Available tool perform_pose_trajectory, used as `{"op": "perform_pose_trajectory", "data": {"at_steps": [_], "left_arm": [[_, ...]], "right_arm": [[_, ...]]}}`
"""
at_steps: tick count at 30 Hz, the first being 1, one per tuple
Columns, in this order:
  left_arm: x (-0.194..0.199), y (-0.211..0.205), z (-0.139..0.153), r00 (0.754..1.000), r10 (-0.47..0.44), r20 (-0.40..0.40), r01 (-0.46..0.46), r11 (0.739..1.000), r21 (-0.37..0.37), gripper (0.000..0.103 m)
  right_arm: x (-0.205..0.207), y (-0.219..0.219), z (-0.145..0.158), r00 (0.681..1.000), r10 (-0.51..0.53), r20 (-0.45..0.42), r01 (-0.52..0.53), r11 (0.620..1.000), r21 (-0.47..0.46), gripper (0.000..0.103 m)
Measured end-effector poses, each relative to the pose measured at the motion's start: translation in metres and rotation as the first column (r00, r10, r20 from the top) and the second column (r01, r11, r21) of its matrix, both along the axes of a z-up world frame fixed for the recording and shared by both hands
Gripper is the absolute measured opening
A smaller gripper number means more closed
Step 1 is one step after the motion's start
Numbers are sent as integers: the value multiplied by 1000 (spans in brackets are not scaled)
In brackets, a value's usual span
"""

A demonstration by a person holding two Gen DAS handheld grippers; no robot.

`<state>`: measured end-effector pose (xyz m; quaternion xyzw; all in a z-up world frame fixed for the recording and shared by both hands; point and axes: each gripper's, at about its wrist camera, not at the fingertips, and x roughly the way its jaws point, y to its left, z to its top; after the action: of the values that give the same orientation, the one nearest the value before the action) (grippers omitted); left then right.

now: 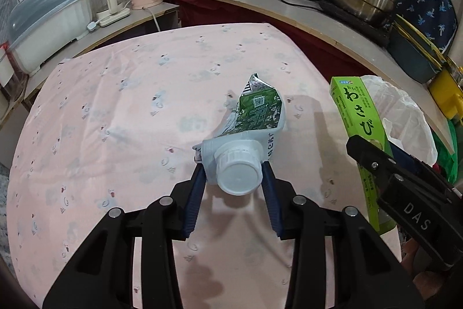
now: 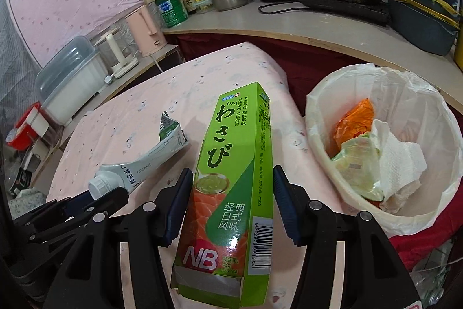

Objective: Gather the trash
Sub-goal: 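Carry the sauce pouch and wasabi box over the bin and open both grippers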

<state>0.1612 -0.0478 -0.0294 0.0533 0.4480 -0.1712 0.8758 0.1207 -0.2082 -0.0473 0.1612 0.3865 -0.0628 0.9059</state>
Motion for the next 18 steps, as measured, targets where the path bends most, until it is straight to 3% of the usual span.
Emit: {"op": "perform_pose_trajectory", "data": {"at_steps": [18], "left_arm": [[-23, -125, 35, 977, -194, 89, 195, 981, -4, 34]], "right_arm": [[-42, -120, 18, 979, -197, 59, 196, 980, 24, 54]]}}
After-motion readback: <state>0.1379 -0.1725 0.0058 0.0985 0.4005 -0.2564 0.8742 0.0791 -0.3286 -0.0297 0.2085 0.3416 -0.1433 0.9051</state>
